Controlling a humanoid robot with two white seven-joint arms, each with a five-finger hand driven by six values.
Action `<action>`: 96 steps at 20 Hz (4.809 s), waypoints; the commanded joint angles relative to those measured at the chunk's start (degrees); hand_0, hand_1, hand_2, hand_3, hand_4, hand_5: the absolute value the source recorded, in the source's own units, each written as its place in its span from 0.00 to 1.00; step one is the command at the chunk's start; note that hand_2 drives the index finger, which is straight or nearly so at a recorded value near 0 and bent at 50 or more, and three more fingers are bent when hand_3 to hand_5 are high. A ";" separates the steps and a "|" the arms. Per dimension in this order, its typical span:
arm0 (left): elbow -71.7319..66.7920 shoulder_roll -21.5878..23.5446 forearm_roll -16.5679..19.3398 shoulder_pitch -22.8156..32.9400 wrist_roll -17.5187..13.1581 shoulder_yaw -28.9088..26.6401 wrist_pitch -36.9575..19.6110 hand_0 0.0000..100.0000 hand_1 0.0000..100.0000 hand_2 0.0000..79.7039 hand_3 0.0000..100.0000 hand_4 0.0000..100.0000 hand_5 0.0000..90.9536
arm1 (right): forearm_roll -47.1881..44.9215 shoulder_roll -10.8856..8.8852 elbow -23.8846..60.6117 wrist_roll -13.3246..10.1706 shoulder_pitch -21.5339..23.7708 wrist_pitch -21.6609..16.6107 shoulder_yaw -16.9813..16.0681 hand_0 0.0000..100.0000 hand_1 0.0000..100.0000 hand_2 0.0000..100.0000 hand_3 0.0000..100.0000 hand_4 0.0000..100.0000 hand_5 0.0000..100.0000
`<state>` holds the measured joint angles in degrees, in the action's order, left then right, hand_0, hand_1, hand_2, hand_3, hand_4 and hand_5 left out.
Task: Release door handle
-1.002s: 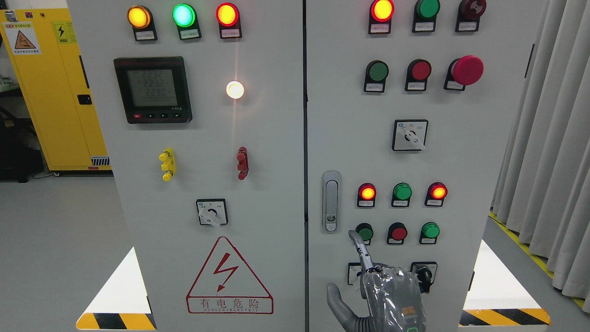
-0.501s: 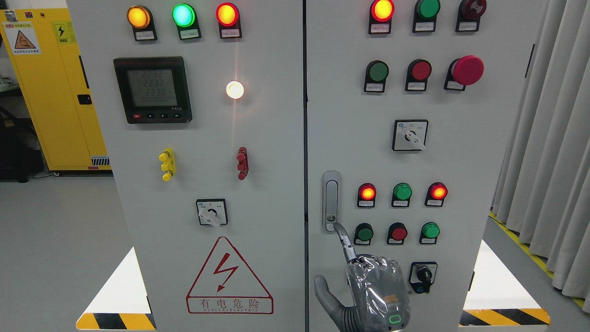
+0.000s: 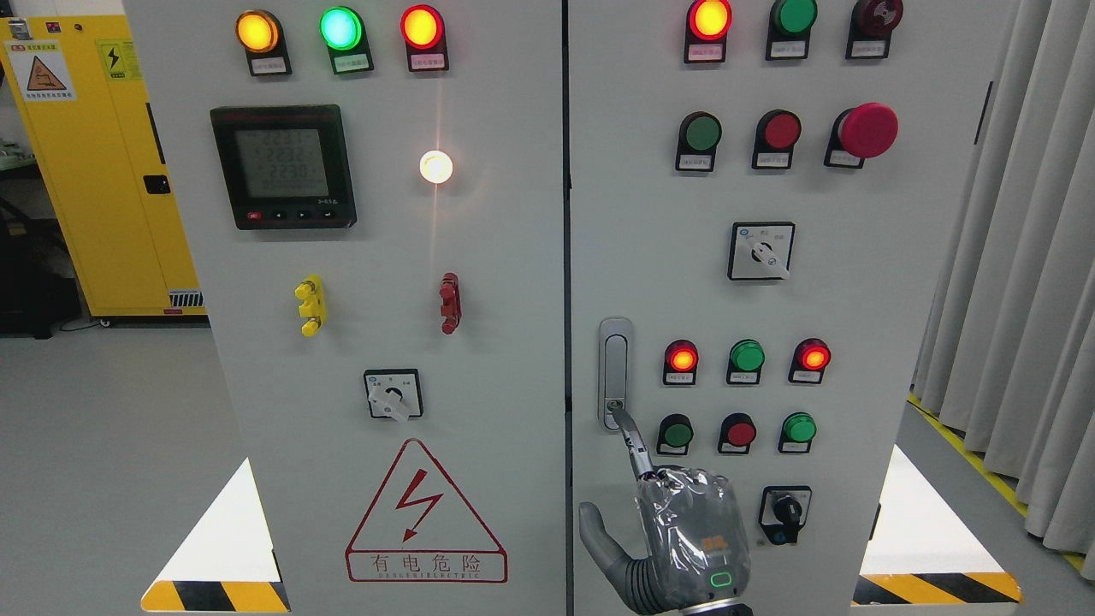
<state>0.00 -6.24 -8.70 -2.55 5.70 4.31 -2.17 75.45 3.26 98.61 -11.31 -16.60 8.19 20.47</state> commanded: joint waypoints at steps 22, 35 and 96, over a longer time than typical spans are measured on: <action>0.70 0.00 0.00 0.00 0.01 0.00 -0.02 0.12 0.56 0.00 0.00 0.00 0.00 | -0.30 1.40 -4.12 -0.03 -1.86 1.21 -0.70 0.48 0.42 0.00 1.00 1.00 1.00; 0.70 0.00 0.00 0.00 0.01 0.00 -0.02 0.12 0.56 0.00 0.00 0.00 0.00 | -0.65 1.49 -4.12 0.06 -1.51 1.21 -0.17 0.49 0.42 0.00 1.00 1.00 1.00; 0.70 0.00 0.00 0.00 0.01 0.00 -0.02 0.12 0.56 0.00 0.00 0.00 0.00 | -0.65 1.49 -0.35 -0.38 0.25 1.65 0.71 0.51 0.42 0.01 1.00 1.00 1.00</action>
<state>0.00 -6.24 -8.70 -2.55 5.70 4.31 -2.17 74.75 4.79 95.11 -11.24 -16.74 10.02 20.69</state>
